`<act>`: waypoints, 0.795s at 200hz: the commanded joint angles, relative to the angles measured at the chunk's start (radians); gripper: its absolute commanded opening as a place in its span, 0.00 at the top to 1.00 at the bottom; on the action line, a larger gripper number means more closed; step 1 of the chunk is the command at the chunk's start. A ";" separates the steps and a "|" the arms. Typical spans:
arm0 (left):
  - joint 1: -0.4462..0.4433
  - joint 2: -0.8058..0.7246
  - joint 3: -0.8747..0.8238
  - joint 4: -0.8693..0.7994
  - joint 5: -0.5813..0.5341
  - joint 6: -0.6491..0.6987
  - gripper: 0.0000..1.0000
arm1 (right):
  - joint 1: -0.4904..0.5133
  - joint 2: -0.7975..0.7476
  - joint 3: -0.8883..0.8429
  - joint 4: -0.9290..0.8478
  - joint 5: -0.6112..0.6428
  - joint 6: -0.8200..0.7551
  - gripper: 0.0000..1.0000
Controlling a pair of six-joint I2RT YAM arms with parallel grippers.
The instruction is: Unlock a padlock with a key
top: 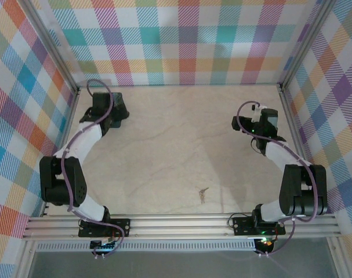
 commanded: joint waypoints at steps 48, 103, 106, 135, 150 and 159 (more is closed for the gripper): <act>0.169 0.331 0.419 -0.361 0.112 -0.116 0.00 | 0.124 -0.019 0.107 -0.155 -0.106 0.079 0.05; 0.232 0.540 0.636 -0.406 0.176 -0.098 0.01 | 0.226 -0.005 0.138 -0.213 -0.111 0.057 0.05; 0.234 0.547 0.643 -0.407 0.175 -0.095 0.01 | 0.231 -0.005 0.138 -0.215 -0.110 0.056 0.05; 0.243 0.631 0.728 -0.433 0.202 -0.051 0.02 | 0.270 0.008 0.144 -0.239 -0.106 0.045 0.05; 0.244 0.679 0.775 -0.467 0.199 -0.040 0.03 | 0.286 0.017 0.149 -0.251 -0.101 0.037 0.05; 0.244 0.699 0.793 -0.482 0.216 -0.030 0.04 | 0.295 0.023 0.153 -0.259 -0.096 0.032 0.05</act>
